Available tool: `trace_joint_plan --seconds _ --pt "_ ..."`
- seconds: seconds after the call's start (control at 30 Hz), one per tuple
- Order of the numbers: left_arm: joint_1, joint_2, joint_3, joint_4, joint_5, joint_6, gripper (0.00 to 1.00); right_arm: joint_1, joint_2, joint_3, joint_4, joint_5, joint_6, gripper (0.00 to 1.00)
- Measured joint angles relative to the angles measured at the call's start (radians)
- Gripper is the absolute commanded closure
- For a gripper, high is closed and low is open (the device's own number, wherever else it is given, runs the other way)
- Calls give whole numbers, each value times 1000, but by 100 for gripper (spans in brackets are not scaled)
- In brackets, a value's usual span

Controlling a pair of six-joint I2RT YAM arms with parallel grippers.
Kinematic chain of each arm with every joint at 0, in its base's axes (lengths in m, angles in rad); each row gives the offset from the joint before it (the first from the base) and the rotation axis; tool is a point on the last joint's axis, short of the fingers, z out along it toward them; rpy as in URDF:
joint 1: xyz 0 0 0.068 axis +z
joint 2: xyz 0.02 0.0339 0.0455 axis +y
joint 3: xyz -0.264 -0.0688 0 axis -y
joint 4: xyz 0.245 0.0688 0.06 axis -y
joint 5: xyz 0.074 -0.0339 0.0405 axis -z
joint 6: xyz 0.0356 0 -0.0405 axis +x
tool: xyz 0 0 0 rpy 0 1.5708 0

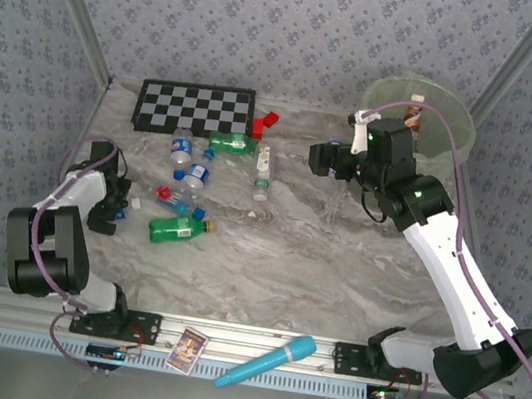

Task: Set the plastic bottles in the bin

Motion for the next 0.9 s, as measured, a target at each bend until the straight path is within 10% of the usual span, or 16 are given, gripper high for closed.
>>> trace_joint_plan --seconds 0.9 --pt "241 37 -11 137 156 187 17 -40 108 92 -12 -88 -15 1"
